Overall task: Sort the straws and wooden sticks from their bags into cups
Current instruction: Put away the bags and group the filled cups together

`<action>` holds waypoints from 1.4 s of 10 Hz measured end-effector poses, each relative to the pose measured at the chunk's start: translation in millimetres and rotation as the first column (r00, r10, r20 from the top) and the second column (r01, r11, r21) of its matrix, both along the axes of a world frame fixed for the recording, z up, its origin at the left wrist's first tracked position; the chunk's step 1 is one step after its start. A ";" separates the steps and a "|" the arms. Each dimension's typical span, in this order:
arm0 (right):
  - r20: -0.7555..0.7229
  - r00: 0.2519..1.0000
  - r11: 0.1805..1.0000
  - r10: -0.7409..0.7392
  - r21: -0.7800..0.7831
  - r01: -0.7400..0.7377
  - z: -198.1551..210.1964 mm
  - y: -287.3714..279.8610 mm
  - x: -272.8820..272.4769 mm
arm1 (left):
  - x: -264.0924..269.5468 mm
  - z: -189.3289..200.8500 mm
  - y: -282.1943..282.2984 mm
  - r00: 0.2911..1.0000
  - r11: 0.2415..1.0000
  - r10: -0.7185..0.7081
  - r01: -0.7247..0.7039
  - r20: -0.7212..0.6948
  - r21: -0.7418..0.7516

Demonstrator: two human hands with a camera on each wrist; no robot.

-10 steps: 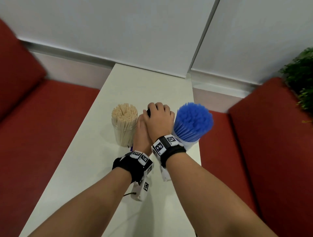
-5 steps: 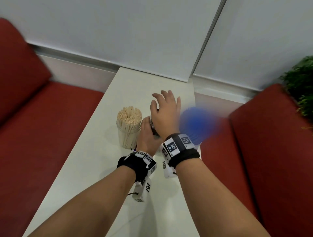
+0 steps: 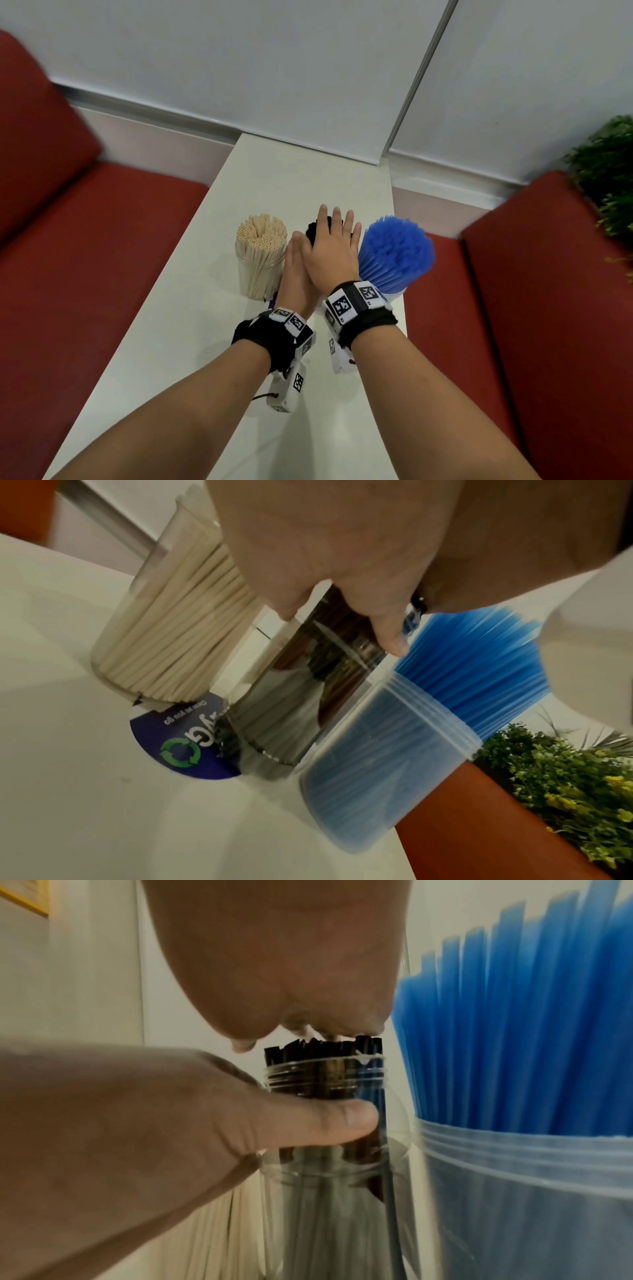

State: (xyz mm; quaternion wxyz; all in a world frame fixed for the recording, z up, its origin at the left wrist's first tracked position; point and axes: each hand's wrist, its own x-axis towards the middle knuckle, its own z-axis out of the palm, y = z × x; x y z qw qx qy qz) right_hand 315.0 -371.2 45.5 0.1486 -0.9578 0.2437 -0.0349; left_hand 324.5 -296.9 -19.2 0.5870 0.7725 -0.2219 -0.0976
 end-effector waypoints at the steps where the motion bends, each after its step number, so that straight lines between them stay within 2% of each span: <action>1: 0.319 0.948 0.995 0.011 0.092 -0.043 3.6 13.7 -7.0 | -2.8 -3.8 23.4 0.992 0.983 -0.124 0.122 -0.008 -0.139; 2: 0.587 0.809 0.956 0.009 0.232 -0.178 -6.5 40.8 -17.8 | -3.6 -17.0 70.0 0.968 0.998 0.055 -0.054 0.245 -0.012; 3: 0.612 0.787 0.869 -0.080 0.430 -0.246 -25.1 69.8 -25.3 | 13.5 -16.6 110.6 0.906 0.946 0.320 -0.290 0.277 -0.143; 4: 0.498 0.862 0.828 -0.097 0.521 -0.208 -40.9 90.1 -21.4 | 54.2 -0.7 122.9 0.911 0.903 0.408 -0.394 0.053 -0.170; 5: 0.402 0.916 0.920 -0.014 0.364 -0.146 -39.1 97.9 -0.1 | 96.4 10.6 121.8 0.979 0.985 0.174 -0.173 -0.103 0.018; 6: 0.372 0.928 0.976 0.003 0.199 -0.083 -24.1 95.2 34.8 | 118.4 -3.0 124.8 0.961 0.836 -0.115 0.230 -0.251 0.497; 7: 0.170 0.985 0.995 -0.001 0.099 -0.016 -23.1 88.7 67.0 | 111.1 -26.9 119.8 0.922 0.824 -0.262 0.368 -0.286 0.431; 8: 0.090 0.995 0.999 -0.031 0.043 0.027 -38.8 90.2 79.7 | 99.2 -47.5 105.3 0.955 0.969 -0.208 0.231 -0.211 0.090; 9: 0.259 0.966 0.997 -0.023 -0.060 0.040 -55.0 94.3 78.7 | 102.9 -59.0 98.8 0.995 0.994 -0.012 0.023 -0.101 0.110; 10: 0.344 0.937 0.998 0.064 -0.048 -0.051 -56.1 86.8 79.0 | 108.5 -59.7 98.8 0.998 0.985 -0.024 0.034 -0.060 0.169; 11: 0.316 0.918 0.957 0.241 0.082 -0.280 -39.2 73.1 80.9 | 119.3 -48.9 89.5 0.993 0.956 -0.114 0.110 -0.001 0.273; 12: 0.387 0.873 0.884 0.296 0.234 -0.404 -6.0 64.2 78.6 | 123.8 -43.7 88.0 0.984 0.938 -0.179 0.169 0.004 0.303; 13: 0.578 0.815 0.807 0.036 0.465 -0.365 20.1 61.4 72.6 | 121.6 -51.1 96.4 0.976 0.982 -0.166 0.177 -0.141 0.070; 14: 0.614 0.775 0.810 -0.151 0.526 -0.259 28.1 62.5 70.6 | 119.2 -52.5 97.7 0.965 0.981 -0.194 0.192 -0.179 -0.026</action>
